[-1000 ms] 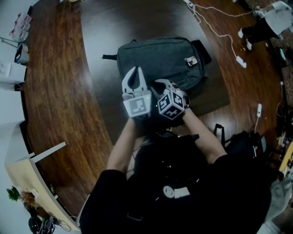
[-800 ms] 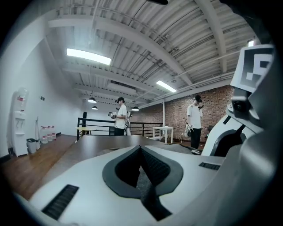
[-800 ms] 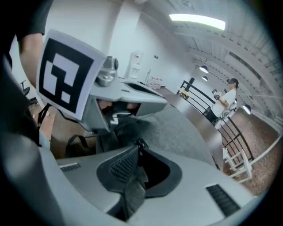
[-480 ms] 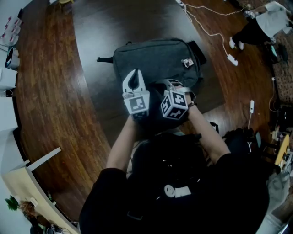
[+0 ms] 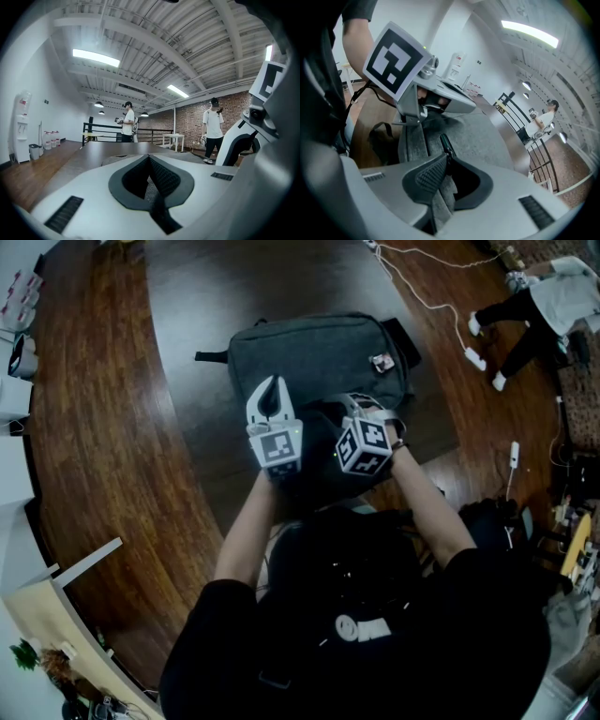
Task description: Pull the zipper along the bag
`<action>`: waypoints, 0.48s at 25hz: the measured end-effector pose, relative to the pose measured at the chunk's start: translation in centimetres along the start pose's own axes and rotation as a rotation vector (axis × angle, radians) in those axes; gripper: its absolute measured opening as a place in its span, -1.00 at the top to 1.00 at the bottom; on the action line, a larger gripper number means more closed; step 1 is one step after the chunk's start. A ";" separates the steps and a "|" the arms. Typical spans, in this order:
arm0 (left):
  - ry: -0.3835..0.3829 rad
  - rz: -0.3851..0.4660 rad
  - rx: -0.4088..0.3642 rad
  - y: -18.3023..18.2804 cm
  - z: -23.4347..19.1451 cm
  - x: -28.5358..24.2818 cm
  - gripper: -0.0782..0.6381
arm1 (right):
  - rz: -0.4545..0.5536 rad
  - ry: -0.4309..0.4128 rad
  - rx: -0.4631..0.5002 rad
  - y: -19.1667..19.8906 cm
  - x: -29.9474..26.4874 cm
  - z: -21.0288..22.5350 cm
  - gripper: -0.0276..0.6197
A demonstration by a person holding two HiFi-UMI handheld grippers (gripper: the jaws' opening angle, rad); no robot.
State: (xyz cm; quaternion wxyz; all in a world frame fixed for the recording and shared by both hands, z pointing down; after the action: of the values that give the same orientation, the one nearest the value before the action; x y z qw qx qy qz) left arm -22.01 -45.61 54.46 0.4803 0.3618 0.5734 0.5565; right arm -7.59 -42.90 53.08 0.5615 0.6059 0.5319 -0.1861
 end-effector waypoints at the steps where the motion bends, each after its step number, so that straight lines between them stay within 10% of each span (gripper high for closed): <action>1: 0.000 -0.003 0.000 0.0 0.0 -0.1 0.76 | 0.002 0.000 0.001 0.1 0.0 0.1 0.76; 12: -0.010 -0.029 -0.022 0.3 0.2 -0.4 0.76 | 0.015 -0.010 0.004 1.6 0.4 1.1 0.76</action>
State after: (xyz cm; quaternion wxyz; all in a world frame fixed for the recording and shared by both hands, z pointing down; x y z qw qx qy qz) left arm -21.70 -45.89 54.80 0.4949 0.3510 0.5701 0.5539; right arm -5.68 -43.42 53.13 0.5644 0.6102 0.5240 -0.1858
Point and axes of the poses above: the fingertips, and each gripper's own axes: x backward along the fingers, z to its right, y out of its underside, the point moved 9 cm from there along x, backward along the fingers, and after that the axes turned 11 degrees about -x, right-handed, at the moved point
